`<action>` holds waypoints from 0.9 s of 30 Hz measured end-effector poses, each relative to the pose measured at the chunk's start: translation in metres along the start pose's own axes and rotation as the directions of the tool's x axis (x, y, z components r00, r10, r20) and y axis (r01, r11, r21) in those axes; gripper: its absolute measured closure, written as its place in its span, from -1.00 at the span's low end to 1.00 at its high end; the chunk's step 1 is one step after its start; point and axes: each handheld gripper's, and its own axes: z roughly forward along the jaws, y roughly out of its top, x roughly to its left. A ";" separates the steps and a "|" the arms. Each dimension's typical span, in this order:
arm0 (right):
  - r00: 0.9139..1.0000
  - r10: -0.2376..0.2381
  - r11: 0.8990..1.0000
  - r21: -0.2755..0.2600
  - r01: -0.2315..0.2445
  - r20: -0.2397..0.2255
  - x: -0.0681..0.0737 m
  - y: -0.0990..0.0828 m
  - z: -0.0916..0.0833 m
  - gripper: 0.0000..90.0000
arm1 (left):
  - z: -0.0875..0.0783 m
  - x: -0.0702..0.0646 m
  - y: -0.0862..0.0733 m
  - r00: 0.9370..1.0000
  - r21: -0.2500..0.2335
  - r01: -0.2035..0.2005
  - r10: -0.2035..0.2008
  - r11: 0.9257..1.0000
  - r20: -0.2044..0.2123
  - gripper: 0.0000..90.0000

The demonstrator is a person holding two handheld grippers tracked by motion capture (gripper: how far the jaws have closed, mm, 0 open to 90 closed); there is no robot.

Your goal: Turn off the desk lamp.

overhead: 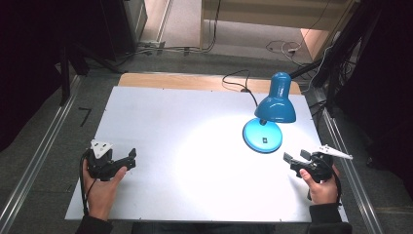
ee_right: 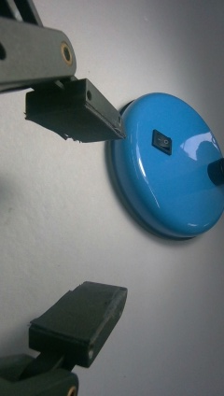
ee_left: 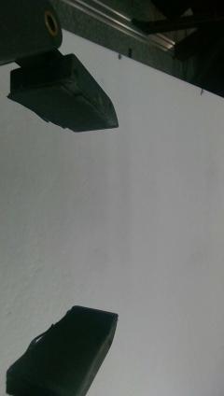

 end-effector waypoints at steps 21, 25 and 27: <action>1.000 -0.020 1.000 0.006 0.020 -0.010 0.009 0.003 0.005 -0.57 | -0.001 0.002 -0.001 1.000 -0.008 0.026 -0.026 1.000 0.004 -0.83; 1.000 -0.029 1.000 0.005 0.029 -0.011 0.012 0.004 0.008 -0.57 | 0.000 0.003 -0.001 0.999 -0.005 0.034 -0.034 0.999 0.013 -0.82; 0.999 -0.034 0.999 0.005 0.034 -0.012 0.012 0.004 0.009 -0.57 | 0.000 0.003 -0.001 0.999 -0.006 0.034 -0.034 0.999 0.011 -0.82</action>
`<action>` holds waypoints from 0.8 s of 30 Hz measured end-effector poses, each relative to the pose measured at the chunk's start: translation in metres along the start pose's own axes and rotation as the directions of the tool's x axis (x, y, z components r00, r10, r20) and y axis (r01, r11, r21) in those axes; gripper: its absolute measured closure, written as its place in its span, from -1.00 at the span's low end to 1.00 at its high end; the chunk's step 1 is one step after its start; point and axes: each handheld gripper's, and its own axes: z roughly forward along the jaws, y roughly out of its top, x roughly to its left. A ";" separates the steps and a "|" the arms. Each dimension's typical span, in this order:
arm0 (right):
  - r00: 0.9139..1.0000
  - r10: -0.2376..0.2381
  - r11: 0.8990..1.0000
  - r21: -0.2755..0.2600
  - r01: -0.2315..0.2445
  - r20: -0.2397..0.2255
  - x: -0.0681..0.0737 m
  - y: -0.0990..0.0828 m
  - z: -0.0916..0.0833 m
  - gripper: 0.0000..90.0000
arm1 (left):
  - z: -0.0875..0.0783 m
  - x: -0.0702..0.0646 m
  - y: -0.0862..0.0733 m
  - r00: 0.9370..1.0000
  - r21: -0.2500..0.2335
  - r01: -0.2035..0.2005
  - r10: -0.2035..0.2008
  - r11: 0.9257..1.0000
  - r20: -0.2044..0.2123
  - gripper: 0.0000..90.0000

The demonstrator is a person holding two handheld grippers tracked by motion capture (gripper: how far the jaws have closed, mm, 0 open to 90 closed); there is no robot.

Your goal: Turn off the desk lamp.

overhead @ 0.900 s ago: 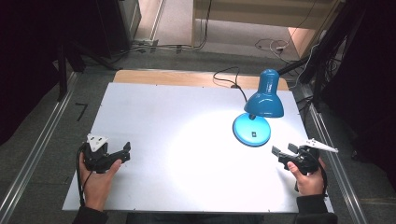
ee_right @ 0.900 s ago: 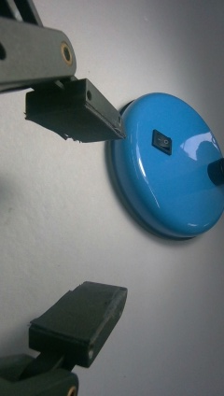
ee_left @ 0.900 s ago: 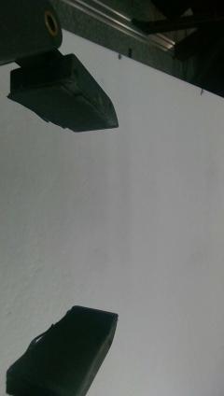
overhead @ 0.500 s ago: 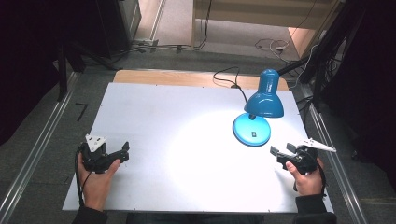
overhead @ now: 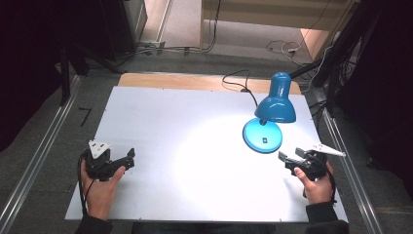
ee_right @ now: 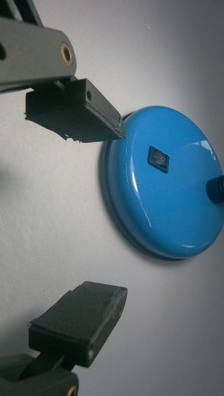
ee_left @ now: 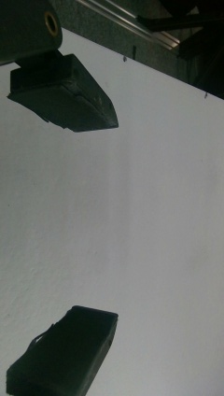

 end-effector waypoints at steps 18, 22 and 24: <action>1.000 -0.018 1.000 0.000 0.018 -0.006 0.007 0.006 0.009 -0.56 | 0.001 0.002 0.000 1.000 0.001 0.012 -0.012 1.000 -0.006 -0.83; 1.000 -0.026 1.000 0.005 0.026 -0.007 0.009 0.008 0.012 -0.56 | 0.001 0.002 0.000 1.000 0.004 0.012 -0.012 1.000 -0.004 -0.82; 1.000 -0.029 1.000 0.006 0.029 -0.007 0.010 0.009 0.013 -0.55 | 0.001 0.002 0.000 1.000 0.003 0.013 -0.013 1.000 -0.005 -0.83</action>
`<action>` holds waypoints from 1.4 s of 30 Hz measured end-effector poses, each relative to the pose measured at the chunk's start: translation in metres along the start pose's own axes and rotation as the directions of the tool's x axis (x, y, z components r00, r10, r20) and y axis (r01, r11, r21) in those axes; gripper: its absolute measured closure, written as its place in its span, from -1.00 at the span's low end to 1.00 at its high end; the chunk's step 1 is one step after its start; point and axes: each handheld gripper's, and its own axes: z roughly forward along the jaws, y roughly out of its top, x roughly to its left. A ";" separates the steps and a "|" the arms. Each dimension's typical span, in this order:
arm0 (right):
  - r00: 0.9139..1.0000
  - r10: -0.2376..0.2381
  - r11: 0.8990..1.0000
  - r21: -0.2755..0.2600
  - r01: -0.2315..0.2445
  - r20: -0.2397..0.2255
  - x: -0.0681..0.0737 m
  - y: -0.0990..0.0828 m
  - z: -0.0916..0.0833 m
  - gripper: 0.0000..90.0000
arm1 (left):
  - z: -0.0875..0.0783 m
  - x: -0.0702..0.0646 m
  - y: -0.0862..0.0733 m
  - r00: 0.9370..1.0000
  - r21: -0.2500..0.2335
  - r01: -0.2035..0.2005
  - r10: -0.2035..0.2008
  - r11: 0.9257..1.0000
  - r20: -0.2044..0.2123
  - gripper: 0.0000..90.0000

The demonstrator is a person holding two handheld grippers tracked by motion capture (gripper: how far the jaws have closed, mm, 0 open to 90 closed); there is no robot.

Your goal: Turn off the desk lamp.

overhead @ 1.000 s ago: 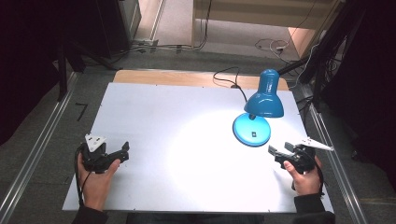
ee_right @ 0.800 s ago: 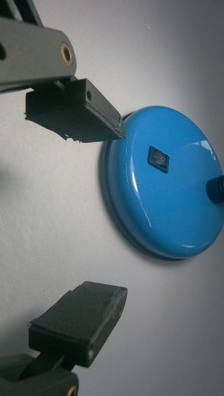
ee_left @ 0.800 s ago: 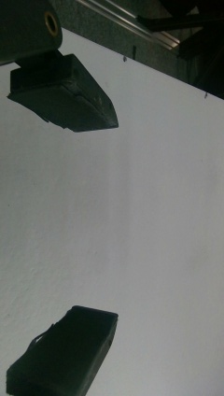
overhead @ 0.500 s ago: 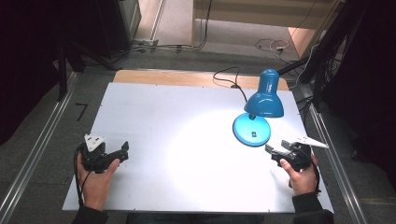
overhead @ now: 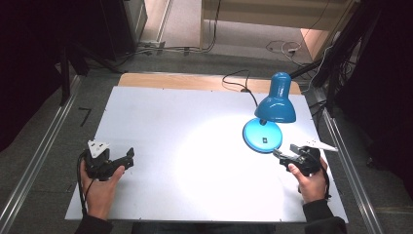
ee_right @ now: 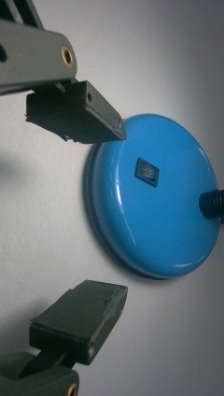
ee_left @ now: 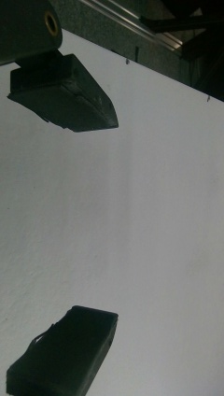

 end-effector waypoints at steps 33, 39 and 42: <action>0.999 -0.032 0.999 -0.030 0.032 0.000 0.010 0.013 0.014 -0.18 | 0.000 0.002 0.000 1.000 -0.001 0.017 -0.017 1.000 0.008 -0.82; 0.999 -0.053 0.998 -0.033 0.053 0.007 0.013 0.015 0.018 0.05 | 0.000 0.002 0.000 1.000 0.000 0.018 -0.018 1.000 0.007 -0.82; 0.999 -0.051 0.998 -0.035 0.052 0.004 0.012 0.017 0.019 0.19 | 0.000 0.003 0.000 1.000 0.001 0.018 -0.018 1.000 0.009 -0.82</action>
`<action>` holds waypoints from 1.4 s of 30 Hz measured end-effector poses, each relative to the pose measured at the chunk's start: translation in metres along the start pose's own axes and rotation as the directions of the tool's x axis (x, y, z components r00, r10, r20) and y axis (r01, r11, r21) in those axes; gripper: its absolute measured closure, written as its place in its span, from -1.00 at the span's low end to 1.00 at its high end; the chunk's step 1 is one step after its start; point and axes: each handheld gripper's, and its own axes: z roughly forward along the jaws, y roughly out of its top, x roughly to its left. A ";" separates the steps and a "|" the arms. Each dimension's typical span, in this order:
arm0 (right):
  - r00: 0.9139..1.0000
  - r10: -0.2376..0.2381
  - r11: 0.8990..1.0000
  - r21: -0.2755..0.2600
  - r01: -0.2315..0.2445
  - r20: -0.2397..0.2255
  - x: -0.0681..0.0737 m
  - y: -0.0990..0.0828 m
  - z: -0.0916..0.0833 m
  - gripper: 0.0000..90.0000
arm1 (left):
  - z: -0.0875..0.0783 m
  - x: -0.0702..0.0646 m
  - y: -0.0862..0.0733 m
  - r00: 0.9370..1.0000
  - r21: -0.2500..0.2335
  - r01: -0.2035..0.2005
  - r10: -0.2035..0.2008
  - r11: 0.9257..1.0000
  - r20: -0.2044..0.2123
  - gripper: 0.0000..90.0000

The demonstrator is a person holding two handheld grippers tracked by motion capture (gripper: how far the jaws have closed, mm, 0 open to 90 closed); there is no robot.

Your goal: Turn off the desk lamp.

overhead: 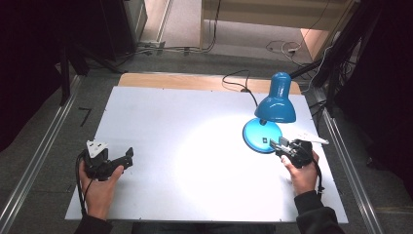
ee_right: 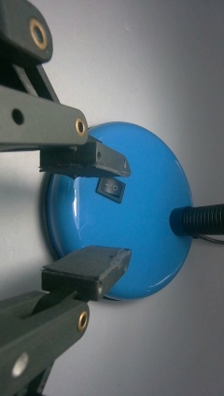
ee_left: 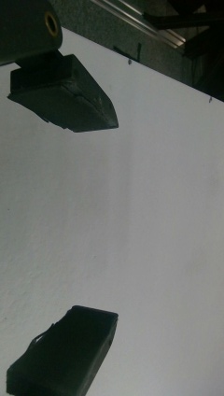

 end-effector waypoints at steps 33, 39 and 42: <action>0.998 -0.021 1.000 0.022 0.022 -0.055 0.007 0.007 0.020 0.94 | 0.000 0.000 0.000 1.000 -0.001 0.002 -0.002 1.000 0.006 -0.82; 0.998 -0.022 0.999 0.027 0.024 -0.055 0.009 0.007 0.023 0.95 | 0.000 0.000 0.000 1.000 0.000 0.003 -0.003 1.000 0.006 -0.82; 0.998 -0.023 0.999 0.031 0.024 -0.054 0.009 0.007 0.025 0.94 | 0.000 0.000 0.000 1.000 0.000 0.003 -0.003 1.000 0.006 -0.82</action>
